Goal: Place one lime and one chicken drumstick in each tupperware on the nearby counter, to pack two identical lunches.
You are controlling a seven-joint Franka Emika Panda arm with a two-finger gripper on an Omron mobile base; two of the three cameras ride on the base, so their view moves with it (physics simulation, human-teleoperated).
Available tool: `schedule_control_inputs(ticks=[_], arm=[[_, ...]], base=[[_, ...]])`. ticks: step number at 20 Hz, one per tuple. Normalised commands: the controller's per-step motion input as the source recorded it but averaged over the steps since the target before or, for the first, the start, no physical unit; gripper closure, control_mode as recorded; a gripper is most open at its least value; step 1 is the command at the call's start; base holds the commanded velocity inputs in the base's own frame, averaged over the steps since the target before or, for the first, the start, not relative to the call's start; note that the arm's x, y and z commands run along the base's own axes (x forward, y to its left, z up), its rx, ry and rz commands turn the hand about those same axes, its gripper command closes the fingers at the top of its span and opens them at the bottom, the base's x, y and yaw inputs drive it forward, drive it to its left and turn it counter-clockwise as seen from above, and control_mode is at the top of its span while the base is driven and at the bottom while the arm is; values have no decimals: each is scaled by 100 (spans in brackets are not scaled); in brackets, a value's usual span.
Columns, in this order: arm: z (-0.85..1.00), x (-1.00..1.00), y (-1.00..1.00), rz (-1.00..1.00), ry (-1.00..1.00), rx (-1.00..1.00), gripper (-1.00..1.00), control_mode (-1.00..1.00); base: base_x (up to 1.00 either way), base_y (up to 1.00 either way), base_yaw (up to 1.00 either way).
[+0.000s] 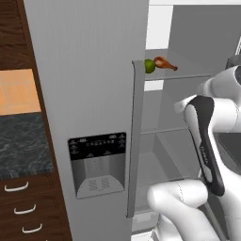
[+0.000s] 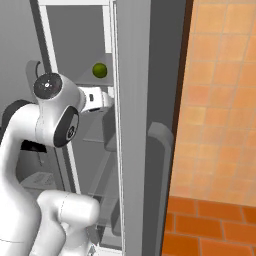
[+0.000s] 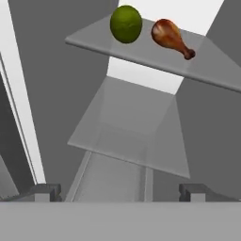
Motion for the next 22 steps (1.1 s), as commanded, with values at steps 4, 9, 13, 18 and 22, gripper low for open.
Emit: schedule_control_inputs(ticks=[4, 9, 13, 18, 22], arm=[[32, 45, -25, 0, -13, 0, -100, -100], [34, 49, -16, 0, -2, 0, -100, -100], [23, 57, -2, 0, 1, 0, -100, -100], [2, 70, -11, 0, 0, 0, -100, -100], [25, 54, -29, 0, 7, 0, -100, -100]], base=[[0, 0, 0], [0, 0, 0], [0, 0, 0], [0, 0, 0], [0, 0, 0]])
